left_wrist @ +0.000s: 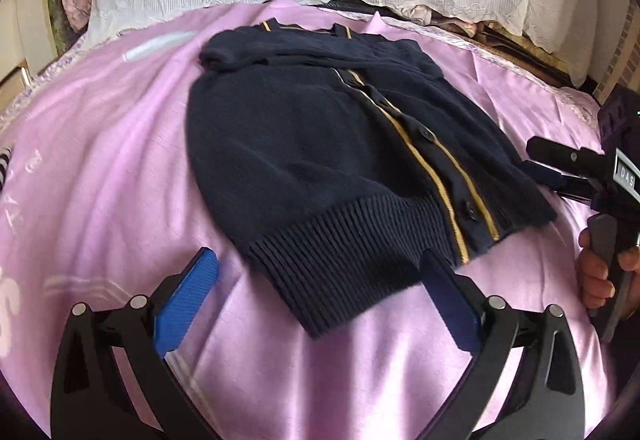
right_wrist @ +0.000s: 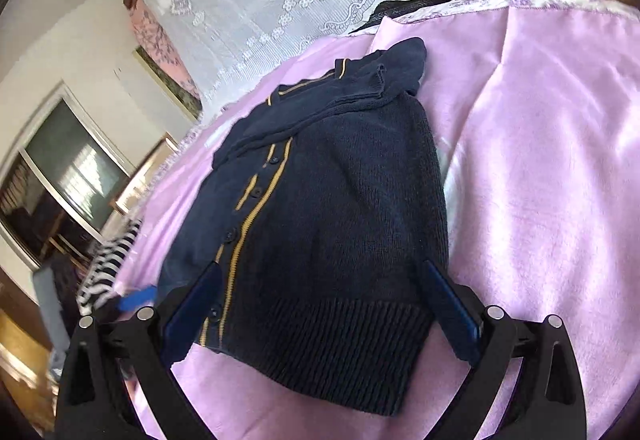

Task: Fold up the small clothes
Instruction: 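Grasp the cardigan's ribbed hem with both grippers side by side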

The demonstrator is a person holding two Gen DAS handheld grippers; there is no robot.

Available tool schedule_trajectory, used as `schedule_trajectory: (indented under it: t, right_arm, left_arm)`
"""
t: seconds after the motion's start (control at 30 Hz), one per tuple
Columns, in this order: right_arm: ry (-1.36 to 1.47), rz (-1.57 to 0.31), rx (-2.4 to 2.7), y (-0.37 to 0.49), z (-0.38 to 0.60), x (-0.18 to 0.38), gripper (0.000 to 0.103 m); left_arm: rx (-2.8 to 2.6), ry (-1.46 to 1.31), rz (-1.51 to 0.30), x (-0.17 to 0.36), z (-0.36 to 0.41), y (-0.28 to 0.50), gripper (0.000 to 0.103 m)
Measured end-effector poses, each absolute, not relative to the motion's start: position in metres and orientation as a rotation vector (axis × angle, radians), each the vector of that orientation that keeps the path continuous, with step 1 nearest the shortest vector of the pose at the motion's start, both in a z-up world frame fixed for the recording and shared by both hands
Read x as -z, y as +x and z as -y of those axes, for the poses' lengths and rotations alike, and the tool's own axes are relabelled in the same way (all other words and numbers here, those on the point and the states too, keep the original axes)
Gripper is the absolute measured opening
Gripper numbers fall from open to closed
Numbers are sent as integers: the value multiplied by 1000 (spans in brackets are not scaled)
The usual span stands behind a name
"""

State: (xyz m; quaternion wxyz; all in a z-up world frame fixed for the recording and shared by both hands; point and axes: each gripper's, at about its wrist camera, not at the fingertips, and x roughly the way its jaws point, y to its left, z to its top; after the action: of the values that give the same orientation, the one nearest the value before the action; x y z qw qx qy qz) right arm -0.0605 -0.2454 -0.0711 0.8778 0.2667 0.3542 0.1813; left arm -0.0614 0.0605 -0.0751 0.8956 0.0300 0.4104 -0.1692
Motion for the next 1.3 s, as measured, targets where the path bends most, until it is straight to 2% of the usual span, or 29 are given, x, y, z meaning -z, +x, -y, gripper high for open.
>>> schedule_trajectory:
  t: [0.17,0.47,0.87,1.17,1.2,1.3]
  right_arm:
    - [700,-701,-346,-78,274,77,99]
    - [632,-756,-391,-102,271,76,100]
    - [629,-773,-413,-103,268,79,100]
    - [579,-813,-419,-54,251,78,99]
    - [581,-811,-417,-53,251,78,96]
    - [591,-806,-402,-59,255,80,73]
  left_arm:
    - [367,33,-842,74,-62,-66,99]
    - [533,-364,-918,76,-116,-40,99]
    - [707,-454,-986,77,-105,-18,99]
    - [602,-238,-1010,83,-67,-1,99]
    - [594,-227,-1001,83,-65,-3,98]
    - [572,-203,-975,83,-64,-11,97]
